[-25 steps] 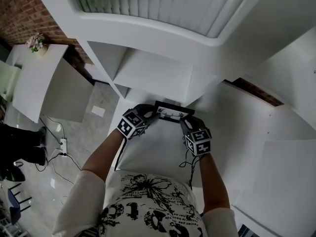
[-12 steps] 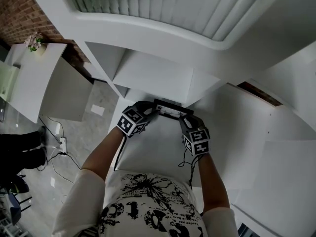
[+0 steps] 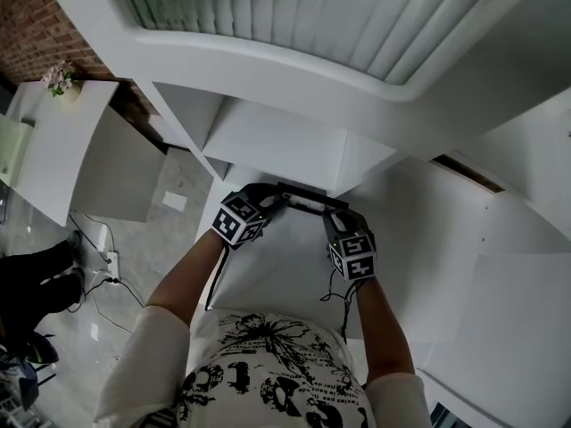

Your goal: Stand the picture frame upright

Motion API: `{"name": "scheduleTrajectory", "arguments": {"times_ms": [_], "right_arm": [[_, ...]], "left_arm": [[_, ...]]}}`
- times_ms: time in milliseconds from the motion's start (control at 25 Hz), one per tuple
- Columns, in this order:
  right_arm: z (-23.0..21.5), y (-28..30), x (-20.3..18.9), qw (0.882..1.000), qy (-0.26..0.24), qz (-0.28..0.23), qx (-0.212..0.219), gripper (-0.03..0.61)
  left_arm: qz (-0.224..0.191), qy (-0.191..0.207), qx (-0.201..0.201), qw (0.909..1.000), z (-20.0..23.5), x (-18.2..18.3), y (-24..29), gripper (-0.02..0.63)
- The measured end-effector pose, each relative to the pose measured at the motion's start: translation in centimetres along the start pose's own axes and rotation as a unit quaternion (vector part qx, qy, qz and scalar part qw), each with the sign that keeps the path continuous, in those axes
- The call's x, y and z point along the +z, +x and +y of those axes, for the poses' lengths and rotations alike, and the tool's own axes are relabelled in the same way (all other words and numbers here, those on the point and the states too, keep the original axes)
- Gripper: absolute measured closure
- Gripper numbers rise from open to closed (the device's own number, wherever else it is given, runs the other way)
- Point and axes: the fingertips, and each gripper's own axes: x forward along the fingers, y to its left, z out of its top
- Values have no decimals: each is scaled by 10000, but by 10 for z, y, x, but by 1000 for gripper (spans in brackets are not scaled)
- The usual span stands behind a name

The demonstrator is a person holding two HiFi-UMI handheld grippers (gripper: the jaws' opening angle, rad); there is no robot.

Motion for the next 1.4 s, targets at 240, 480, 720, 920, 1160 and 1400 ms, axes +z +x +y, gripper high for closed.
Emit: {"name": "scheduleTrajectory", "arguments": {"times_ms": [240, 480, 720, 920, 1160, 1400], "right_arm": [[-1, -1, 1, 10000, 67, 33, -19, 482], [-3, 1, -4, 9993, 227, 39, -281, 459], [-8, -8, -6, 9985, 331, -48, -431, 382], [-5, -22, -12, 9977, 381, -132, -552, 410], [5, -50, -12, 9946, 530, -523, -728, 570], [25, -86, 7, 9907, 456, -1107, -655, 572]], "left_arm": [[110, 11, 20, 9999, -1, 0, -1, 460], [107, -214, 353, 9991, 6, -4, -3, 403], [-86, -322, 678, 9971, 10, -9, -14, 403], [-615, -294, 1195, 9905, 9, -3, -39, 438], [-1298, -161, 1442, 9809, -10, 6, -69, 513], [-1574, -256, 1484, 9760, -33, 11, -95, 601]]}}
